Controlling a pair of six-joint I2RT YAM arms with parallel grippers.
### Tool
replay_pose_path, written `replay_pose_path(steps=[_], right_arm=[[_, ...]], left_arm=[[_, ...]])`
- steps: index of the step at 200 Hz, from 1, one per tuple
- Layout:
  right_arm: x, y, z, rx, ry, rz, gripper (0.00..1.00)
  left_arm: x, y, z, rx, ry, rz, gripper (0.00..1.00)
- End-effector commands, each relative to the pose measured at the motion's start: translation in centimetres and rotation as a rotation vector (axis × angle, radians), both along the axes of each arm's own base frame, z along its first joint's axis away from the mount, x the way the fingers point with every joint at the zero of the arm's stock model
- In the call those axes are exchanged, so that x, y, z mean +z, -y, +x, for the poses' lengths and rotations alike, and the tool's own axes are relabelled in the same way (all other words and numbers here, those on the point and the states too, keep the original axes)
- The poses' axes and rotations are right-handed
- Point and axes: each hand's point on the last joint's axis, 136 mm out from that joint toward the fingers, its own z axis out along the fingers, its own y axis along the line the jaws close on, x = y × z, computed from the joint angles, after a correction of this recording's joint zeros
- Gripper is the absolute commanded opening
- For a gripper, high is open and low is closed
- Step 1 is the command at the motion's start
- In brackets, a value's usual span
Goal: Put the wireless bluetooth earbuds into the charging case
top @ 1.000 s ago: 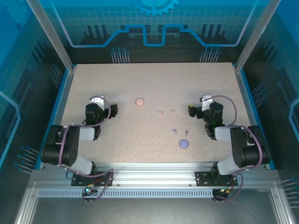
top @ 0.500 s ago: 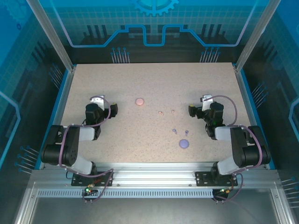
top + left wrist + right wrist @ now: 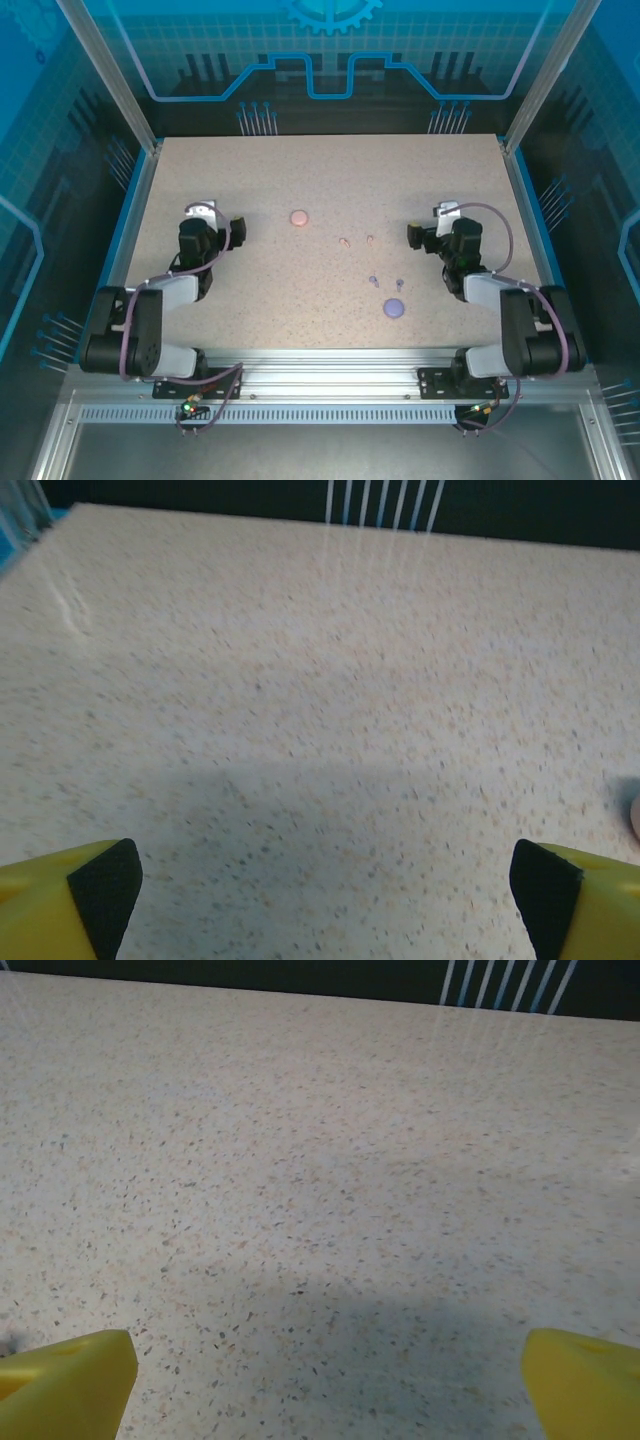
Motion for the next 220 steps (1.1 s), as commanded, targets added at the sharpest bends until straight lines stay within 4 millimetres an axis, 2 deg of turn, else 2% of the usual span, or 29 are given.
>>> replay_pose_path(steps=[1, 33, 57, 86, 114, 149, 167, 193, 220], right_arm=[[3.2, 1.5, -0.2, -0.087, -0.034, 0.03, 1.0], [5.7, 2.6, -1.7, -0.228, -0.115, 0.191, 1.0], [7.2, 2.7, -2.4, -0.237, -0.137, 0.34, 1.0], [7.7, 3.1, -3.5, -0.27, -0.201, 0.393, 1.0], [8.4, 1.6, -4.6, -0.187, -0.192, 0.467, 1.0], [7.1, -1.4, -6.1, -0.106, -0.339, 0.47, 0.97], [5.8, -2.9, -7.2, -0.104, -0.424, 0.43, 0.95], [3.2, -5.1, -9.3, -0.118, -0.592, 0.377, 0.88], [1.1, -6.8, -12.3, -0.125, -0.722, 0.256, 0.87]], left_arm=[[2.3, -1.8, -0.4, 0.115, 0.024, -0.013, 0.99], [4.5, -2.4, -1.6, 0.205, -0.064, -0.107, 0.99], [6.0, -1.6, -2.6, 0.232, -0.106, -0.25, 0.99], [7.9, 1.4, -3.5, 0.144, -0.081, -0.411, 0.99], [8.6, 4.6, -4.1, 0.071, -0.107, -0.465, 0.99], [7.4, 8.4, -4.3, -0.004, -0.19, -0.523, 0.99], [6.5, 10.2, -4.3, -0.037, -0.237, -0.546, 0.99], [4.9, 12.8, -4.5, -0.079, -0.316, -0.581, 0.99], [3.3, 15.6, -5.0, -0.124, -0.393, -0.6, 0.99]])
